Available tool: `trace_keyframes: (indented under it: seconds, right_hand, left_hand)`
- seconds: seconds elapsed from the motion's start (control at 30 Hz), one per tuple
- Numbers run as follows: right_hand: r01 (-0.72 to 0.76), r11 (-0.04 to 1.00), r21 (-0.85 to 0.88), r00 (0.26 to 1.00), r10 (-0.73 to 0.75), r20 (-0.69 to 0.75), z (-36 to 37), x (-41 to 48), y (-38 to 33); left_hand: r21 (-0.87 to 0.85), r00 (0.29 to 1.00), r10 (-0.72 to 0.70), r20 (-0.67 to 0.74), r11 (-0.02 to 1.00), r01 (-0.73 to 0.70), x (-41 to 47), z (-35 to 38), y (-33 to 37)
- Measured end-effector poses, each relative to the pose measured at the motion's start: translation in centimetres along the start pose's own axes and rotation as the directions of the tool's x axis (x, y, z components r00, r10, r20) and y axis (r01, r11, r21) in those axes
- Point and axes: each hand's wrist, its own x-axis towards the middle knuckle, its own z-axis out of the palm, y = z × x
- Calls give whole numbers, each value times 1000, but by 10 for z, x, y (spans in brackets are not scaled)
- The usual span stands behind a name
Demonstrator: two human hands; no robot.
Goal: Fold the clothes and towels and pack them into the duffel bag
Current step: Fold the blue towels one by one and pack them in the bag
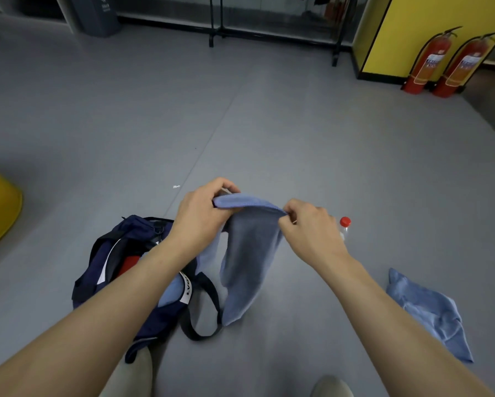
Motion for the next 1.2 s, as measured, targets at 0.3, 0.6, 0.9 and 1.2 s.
trace_keyframes:
  seconds: [0.3, 0.6, 0.9, 1.2]
  right_hand:
    - [-90, 993, -71, 991, 97, 93, 0, 1, 4]
    - [355, 925, 131, 931, -362, 34, 1, -6, -16]
    - [246, 968, 37, 968, -244, -65, 3, 0, -7]
    - [267, 956, 122, 956, -279, 94, 6, -3, -10]
  left_hand:
    - [-172, 997, -29, 76, 984, 42, -1, 7, 10]
    - [128, 995, 74, 65, 988, -82, -8, 23, 11]
    - [256, 987, 114, 111, 957, -139, -2, 19, 4]
    - [361, 973, 177, 148, 906, -220, -6, 24, 9]
